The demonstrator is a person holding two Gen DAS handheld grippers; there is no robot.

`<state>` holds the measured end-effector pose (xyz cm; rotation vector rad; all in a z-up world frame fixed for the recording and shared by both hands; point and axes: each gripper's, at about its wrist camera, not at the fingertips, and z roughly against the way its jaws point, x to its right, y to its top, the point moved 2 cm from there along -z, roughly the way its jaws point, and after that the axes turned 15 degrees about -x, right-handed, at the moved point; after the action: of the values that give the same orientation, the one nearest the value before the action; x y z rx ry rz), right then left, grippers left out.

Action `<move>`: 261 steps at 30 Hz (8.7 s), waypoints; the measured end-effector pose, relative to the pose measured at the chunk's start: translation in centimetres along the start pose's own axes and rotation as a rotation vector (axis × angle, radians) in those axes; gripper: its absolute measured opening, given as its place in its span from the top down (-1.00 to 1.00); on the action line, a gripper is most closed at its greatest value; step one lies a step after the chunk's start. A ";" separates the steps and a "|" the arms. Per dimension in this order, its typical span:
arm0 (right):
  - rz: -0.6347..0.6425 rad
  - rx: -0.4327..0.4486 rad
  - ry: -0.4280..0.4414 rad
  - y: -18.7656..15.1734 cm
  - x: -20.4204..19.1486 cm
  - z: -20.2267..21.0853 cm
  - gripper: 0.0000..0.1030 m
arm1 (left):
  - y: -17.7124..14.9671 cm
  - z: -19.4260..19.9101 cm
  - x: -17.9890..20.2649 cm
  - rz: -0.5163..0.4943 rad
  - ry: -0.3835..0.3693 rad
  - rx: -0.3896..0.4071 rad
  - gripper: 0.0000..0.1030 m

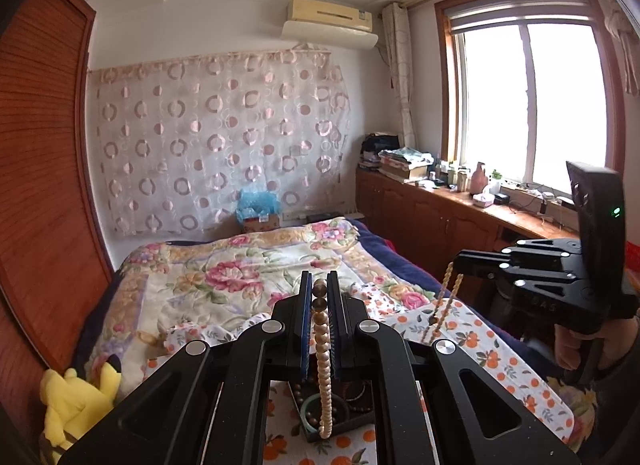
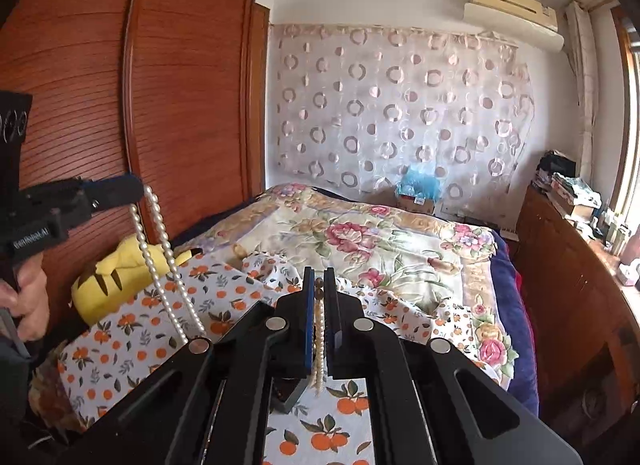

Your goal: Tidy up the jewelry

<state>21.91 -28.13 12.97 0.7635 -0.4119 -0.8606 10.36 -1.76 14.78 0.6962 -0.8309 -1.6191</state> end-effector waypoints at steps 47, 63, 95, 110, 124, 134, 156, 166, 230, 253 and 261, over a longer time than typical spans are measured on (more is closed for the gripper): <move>0.038 -0.266 0.027 -4.5 -4.5 -15.7 0.88 | -11.8 -12.3 -1.8 0.059 -0.062 -0.311 0.43; 0.058 -0.232 0.042 -11.4 -6.4 -12.7 0.41 | -14.5 -11.0 -2.3 0.052 -0.024 -0.311 -0.23; 0.104 -0.360 0.135 -20.4 -9.0 -11.4 0.05 | -20.7 -8.4 -2.9 0.087 -0.038 -0.359 -0.84; 0.146 -0.440 0.107 -20.2 -8.2 -13.4 0.97 | -21.0 -8.5 -2.5 0.081 -0.041 -0.362 -0.84; 0.138 -0.367 0.066 -19.5 -7.1 -10.5 0.98 | -21.1 -8.4 -1.8 0.074 -0.049 -0.363 -0.84; 0.112 -0.244 0.015 -16.7 -6.2 -6.4 0.98 | -21.2 -8.3 -0.9 0.063 -0.069 -0.372 -0.84; 0.051 -0.269 0.014 -19.6 -4.3 -7.3 0.98 | -22.4 -11.4 5.2 0.035 -0.166 -0.492 -0.18; 0.047 -0.269 0.016 -19.7 -4.2 -7.3 0.98 | -22.4 -11.8 5.4 0.057 -0.168 -0.481 0.28; 0.070 -0.219 0.043 -17.2 -6.2 -7.3 0.98 | -17.8 -6.9 -3.4 0.147 -0.167 -0.344 1.00; 0.063 -0.237 0.044 -17.9 -5.7 -7.5 0.98 | -23.2 -11.3 0.3 -0.095 -0.087 -0.504 -0.34; 0.063 -0.238 0.043 -18.0 -5.7 -7.6 0.98 | -23.3 -10.7 0.7 -0.113 -0.091 -0.483 -0.09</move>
<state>13.67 -27.83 -5.62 0.5454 -0.2876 -0.8164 5.69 -1.27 -10.43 0.3322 -0.4385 -1.8730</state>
